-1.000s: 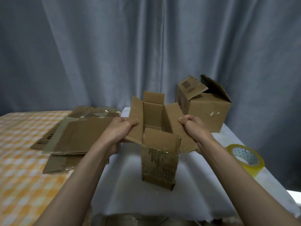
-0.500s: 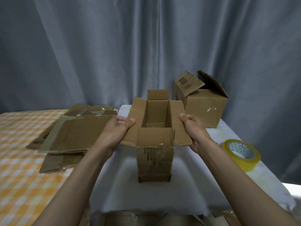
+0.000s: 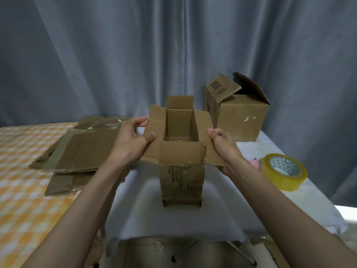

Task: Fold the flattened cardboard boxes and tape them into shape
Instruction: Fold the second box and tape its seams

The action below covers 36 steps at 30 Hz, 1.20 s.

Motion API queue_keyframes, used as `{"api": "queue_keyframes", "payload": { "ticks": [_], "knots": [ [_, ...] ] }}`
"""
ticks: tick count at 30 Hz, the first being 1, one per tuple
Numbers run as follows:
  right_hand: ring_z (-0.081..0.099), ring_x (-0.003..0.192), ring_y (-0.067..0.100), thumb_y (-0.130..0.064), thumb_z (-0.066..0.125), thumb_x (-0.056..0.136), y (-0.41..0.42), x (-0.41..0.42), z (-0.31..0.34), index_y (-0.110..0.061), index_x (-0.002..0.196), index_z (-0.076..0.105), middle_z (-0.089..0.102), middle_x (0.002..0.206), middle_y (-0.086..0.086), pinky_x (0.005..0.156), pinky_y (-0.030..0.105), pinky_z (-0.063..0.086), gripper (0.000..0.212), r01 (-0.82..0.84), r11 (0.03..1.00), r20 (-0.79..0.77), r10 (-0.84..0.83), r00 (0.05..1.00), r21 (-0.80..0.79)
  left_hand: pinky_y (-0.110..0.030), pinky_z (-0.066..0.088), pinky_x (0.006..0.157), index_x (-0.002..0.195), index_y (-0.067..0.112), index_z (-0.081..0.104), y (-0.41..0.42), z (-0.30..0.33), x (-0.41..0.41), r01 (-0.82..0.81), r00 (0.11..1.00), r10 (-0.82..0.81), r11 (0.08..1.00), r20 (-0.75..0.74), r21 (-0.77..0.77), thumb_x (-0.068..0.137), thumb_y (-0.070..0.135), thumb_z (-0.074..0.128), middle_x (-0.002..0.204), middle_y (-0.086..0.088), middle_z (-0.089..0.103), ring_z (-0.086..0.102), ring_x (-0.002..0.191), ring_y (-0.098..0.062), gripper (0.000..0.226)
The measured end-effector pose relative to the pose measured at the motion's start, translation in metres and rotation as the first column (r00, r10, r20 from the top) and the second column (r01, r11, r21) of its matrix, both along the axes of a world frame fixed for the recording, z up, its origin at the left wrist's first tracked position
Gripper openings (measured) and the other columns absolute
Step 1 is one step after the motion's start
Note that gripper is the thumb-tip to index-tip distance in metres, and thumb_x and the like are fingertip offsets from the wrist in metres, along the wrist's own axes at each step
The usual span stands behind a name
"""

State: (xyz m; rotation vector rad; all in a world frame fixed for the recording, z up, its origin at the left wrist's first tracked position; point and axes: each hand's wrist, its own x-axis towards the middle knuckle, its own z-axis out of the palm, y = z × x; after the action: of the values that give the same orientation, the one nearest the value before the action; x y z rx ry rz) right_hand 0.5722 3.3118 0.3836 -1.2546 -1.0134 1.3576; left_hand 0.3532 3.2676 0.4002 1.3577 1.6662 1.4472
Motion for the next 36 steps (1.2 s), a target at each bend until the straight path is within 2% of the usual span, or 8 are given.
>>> {"api": "queue_keyframes", "payload": {
  "ticks": [4, 6, 11, 17, 22, 25, 30, 36],
  "knots": [
    [0.058, 0.082, 0.026, -0.033, 0.045, 0.106, -0.003, -0.007, -0.028, -0.009, 0.105, 0.057, 0.06, 0.087, 0.01, 0.074, 0.04, 0.054, 0.027, -0.007, 0.999, 0.224, 0.015, 0.975, -0.038, -0.025, 0.054, 0.066, 0.132, 0.024, 0.054, 0.001, -0.003, 0.004, 0.017, 0.997, -0.011, 0.997, -0.074, 0.081, 0.085, 0.004, 0.07, 0.121, 0.007, 0.061, 0.059, 0.063, -0.005, 0.053],
    [0.058, 0.088, 0.026, -0.033, 0.044, 0.106, -0.004, -0.009, -0.036, -0.008, 0.108, 0.059, 0.061, 0.094, 0.011, 0.085, 0.044, 0.054, 0.029, -0.014, 0.999, 0.287, 0.028, 0.958, -0.049, -0.022, 0.052, 0.065, 0.133, 0.024, 0.054, 0.002, -0.009, 0.001, -0.014, 0.989, 0.02, 0.999, -0.145, 0.048, 0.085, 0.006, 0.069, 0.127, 0.004, 0.057, 0.06, 0.069, 0.0, 0.053],
    [0.062, 0.073, 0.022, -0.036, 0.049, 0.104, 0.006, -0.003, -0.021, -0.014, 0.093, 0.056, 0.065, 0.091, 0.011, 0.057, 0.027, 0.051, 0.025, -0.104, 0.994, 0.284, 0.104, 0.953, -0.015, -0.048, 0.045, 0.105, 0.132, 0.017, 0.057, 0.004, -0.022, -0.005, -0.081, 0.978, 0.065, 0.994, -0.197, -0.074, 0.086, 0.008, 0.066, 0.132, -0.008, 0.051, 0.058, 0.114, -0.032, 0.048],
    [0.064, 0.074, 0.018, -0.038, 0.05, 0.103, 0.011, 0.007, -0.026, -0.005, 0.111, 0.063, 0.067, 0.091, 0.008, 0.05, 0.019, 0.047, 0.036, -0.062, 0.998, 0.377, 0.05, 0.925, 0.021, -0.024, 0.032, 0.098, 0.137, 0.015, 0.051, 0.005, -0.038, 0.0, -0.057, 0.9, 0.013, 0.994, -0.435, -0.089, 0.089, 0.016, 0.063, 0.119, -0.001, 0.038, 0.046, 0.115, -0.025, 0.049],
    [0.067, 0.093, 0.028, -0.038, 0.049, 0.103, 0.013, 0.002, -0.031, -0.011, 0.109, 0.064, 0.069, 0.105, 0.014, 0.084, 0.038, 0.056, 0.032, -0.042, 0.999, 0.372, 0.031, 0.928, 0.023, -0.013, 0.033, 0.092, 0.136, 0.011, 0.054, -0.005, -0.03, 0.0, 0.144, 0.799, -0.066, 0.986, -0.598, 0.083, 0.092, 0.003, 0.059, 0.108, -0.002, 0.064, 0.056, 0.108, -0.015, 0.046],
    [0.066, 0.101, 0.029, -0.038, 0.048, 0.103, 0.015, 0.002, -0.03, -0.012, 0.112, 0.063, 0.068, 0.109, 0.013, 0.094, 0.042, 0.054, 0.031, -0.031, 0.999, 0.387, 0.021, 0.922, 0.019, -0.011, 0.044, 0.083, 0.135, 0.023, 0.056, -0.014, -0.018, -0.002, 0.247, 0.829, -0.17, 0.966, -0.533, 0.075, 0.096, 0.037, 0.06, 0.094, 0.014, 0.069, 0.062, 0.094, 0.004, 0.042],
    [0.065, 0.104, 0.03, -0.037, 0.048, 0.103, 0.017, -0.003, -0.027, -0.013, 0.109, 0.062, 0.068, 0.112, 0.013, 0.098, 0.046, 0.052, 0.028, -0.004, 1.0, 0.362, -0.005, 0.932, 0.022, -0.017, 0.04, 0.086, 0.136, 0.038, 0.048, -0.02, -0.012, 0.002, 0.261, 0.784, -0.298, 0.954, -0.545, -0.147, 0.055, 0.089, 0.059, 0.111, 0.022, 0.059, 0.053, 0.106, 0.005, 0.096],
    [0.064, 0.09, 0.017, -0.037, 0.051, 0.101, 0.017, -0.005, -0.018, -0.014, 0.122, 0.057, 0.065, 0.108, 0.005, 0.067, 0.03, 0.051, 0.032, -0.014, 0.993, 0.42, -0.038, 0.907, 0.12, -0.042, 0.04, 0.11, 0.153, 0.023, 0.029, -0.013, -0.022, 0.012, 0.19, 0.715, -0.244, 0.97, -0.655, -0.154, 0.068, 0.065, 0.075, 0.138, 0.007, 0.04, 0.042, 0.129, -0.013, 0.105]
  ]
}}
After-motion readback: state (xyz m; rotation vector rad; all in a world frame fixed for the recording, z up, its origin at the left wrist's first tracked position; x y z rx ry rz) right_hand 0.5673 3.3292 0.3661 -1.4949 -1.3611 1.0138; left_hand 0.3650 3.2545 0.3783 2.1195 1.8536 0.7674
